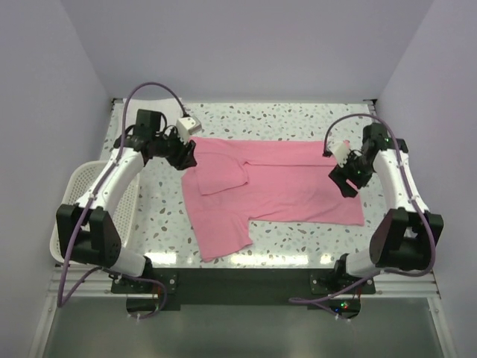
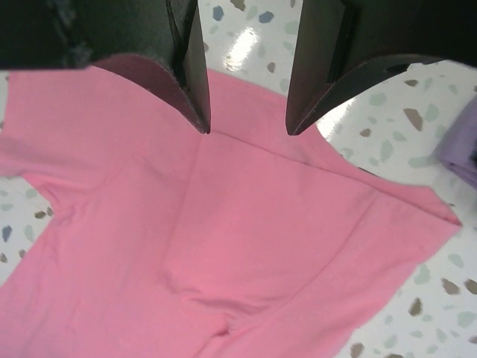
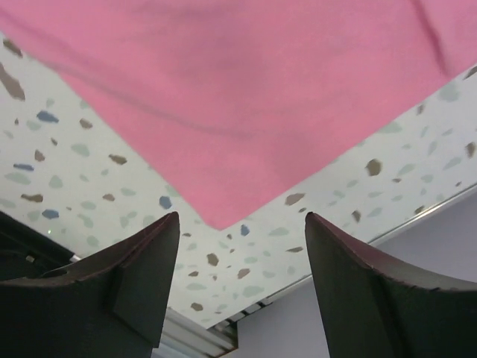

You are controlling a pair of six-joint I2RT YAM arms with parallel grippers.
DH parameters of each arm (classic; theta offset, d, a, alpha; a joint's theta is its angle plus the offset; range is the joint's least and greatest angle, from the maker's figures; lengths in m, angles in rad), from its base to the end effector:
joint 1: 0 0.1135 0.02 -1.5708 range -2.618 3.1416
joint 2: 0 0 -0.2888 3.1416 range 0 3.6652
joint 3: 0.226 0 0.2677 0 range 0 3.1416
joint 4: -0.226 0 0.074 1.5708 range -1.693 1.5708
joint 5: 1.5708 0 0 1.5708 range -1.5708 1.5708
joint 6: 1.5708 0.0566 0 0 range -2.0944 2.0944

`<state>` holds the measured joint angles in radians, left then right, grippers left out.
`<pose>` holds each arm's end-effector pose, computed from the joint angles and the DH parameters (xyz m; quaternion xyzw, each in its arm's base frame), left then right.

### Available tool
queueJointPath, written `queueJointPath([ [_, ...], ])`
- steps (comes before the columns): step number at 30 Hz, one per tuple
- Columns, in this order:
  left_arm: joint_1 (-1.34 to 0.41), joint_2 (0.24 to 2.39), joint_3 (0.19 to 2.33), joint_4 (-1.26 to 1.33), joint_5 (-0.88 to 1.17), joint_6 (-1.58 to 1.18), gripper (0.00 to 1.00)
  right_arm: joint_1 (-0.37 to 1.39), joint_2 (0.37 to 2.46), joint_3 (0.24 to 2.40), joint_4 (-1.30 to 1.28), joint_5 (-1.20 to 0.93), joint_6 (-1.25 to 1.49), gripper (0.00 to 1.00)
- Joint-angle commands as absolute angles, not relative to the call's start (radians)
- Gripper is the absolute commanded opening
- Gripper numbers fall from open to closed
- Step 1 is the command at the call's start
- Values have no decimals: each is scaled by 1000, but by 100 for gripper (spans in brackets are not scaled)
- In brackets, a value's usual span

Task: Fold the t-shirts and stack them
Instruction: Fold the tshirt

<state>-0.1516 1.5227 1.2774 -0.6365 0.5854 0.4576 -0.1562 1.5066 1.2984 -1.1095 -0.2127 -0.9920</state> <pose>0.3421 -0.0839 0.3033 0.3633 0.8305 -0.2191 0.3610 0.2997 -0.0351 0.2813 -0.4126 0.8961 0.0203 0.1626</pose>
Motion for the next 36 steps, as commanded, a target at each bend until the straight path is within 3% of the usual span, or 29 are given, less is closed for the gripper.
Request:
queueJointPath([
  [1,-156,1462,1143,-657,641,503,50,-141,1454,1134,-1069,-115,-1059,70],
  [7,-244,1353,1037,-624,591,482,51,-29,1413,1065,-1023,20,-930,66],
  [15,-264,1469,1109,-678,577,433,49,-21,1416,1005,-1017,54,-1121,64],
  [25,-258,1516,1190,-790,491,469,48,-161,1506,993,-1040,41,-1388,50],
  [36,-256,1500,1149,-785,469,474,48,-222,1529,902,-959,48,-1436,46],
])
